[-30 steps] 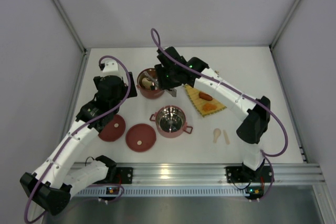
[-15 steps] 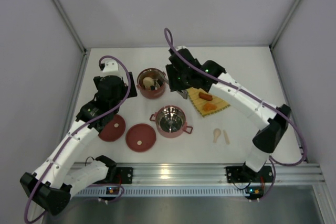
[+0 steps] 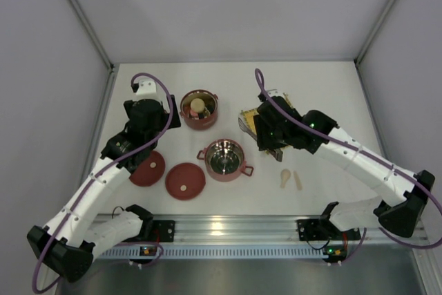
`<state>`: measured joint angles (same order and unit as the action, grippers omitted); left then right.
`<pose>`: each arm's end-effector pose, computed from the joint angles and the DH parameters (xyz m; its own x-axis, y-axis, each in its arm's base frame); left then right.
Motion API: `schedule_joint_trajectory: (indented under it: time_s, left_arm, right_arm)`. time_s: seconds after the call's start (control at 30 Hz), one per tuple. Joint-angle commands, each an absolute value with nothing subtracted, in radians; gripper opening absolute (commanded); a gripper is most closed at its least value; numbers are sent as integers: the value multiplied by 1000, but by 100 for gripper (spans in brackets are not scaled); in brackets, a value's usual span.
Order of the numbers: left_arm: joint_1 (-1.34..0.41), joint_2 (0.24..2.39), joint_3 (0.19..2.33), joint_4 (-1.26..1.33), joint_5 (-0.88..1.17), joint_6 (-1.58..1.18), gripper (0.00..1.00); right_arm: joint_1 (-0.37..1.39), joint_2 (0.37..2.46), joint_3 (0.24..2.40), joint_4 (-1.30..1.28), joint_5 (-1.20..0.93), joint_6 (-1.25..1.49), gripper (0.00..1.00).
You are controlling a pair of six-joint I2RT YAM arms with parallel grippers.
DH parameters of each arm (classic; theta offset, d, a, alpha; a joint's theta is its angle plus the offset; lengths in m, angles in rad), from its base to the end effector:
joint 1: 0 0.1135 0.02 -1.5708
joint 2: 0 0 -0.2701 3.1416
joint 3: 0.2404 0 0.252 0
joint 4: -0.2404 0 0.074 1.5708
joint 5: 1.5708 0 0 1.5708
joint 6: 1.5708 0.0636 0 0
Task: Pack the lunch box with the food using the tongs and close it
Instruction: Pick up the fake food from the plate.
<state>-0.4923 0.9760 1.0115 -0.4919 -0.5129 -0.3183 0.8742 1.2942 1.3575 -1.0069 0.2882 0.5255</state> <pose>0.2151 -0.0799 0.3488 -0.3763 -0.1076 -0.9202 -0.0991 0.9922 -0.0755 0.1845 0.1924 0.3394 -0.7646 -0.1645 -0.6231 -0.2830 0.9544 0.0953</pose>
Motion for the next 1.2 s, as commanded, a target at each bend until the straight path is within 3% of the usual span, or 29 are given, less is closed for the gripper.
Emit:
schedule_joint_trajectory:
  time_s: [0.0, 0.5, 0.83, 1.17]
  left_arm:
    - [-492, 979, 1029, -474, -517, -316, 99]
    - [-492, 985, 1029, -476, -518, -318, 99]
    - [-492, 985, 1029, -476, -515, -314, 99]
    - [-491, 985, 1029, -476, -517, -314, 99]
  right_arm:
    - [881, 1246, 1335, -1011, 304, 558, 46]
    - [877, 1216, 1287, -1026, 348, 581, 47]
    - [741, 1092, 1148, -1069, 353, 571, 49]
    - [718, 1123, 1086, -1042, 319, 506, 49]
